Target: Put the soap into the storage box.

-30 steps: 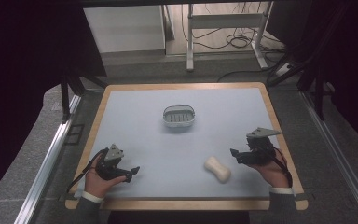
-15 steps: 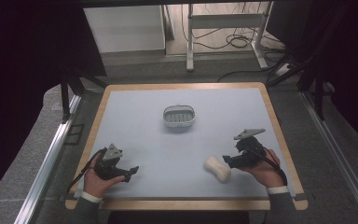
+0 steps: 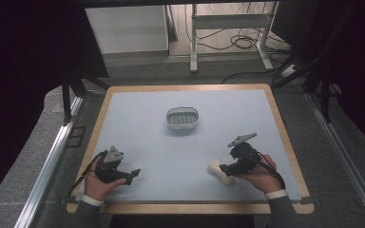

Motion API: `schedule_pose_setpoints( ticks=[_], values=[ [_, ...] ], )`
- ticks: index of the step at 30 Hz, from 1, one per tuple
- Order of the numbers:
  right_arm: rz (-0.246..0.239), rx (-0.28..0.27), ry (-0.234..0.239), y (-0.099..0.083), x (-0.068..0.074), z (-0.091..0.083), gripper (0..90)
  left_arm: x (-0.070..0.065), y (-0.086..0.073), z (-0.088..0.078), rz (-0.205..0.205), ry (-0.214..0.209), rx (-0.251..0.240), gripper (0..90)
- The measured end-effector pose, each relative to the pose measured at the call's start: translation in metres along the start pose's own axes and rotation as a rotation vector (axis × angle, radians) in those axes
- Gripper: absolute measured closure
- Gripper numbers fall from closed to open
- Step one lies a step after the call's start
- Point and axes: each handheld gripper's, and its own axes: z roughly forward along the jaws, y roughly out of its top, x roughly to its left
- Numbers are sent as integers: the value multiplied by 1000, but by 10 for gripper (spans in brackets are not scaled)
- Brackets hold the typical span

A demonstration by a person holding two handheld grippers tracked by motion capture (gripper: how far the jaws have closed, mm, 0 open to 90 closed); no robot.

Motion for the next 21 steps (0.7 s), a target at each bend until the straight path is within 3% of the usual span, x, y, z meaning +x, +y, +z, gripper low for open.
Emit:
schedule_pose_setpoints(
  ticks=[11,21],
  values=[
    [-28,86,25,4,14,12,243,0,0,0,0,-1,0,58],
    [-57,172,3,8,22,27,272,1,-1,2,-3,-4,3,58]
  ],
)
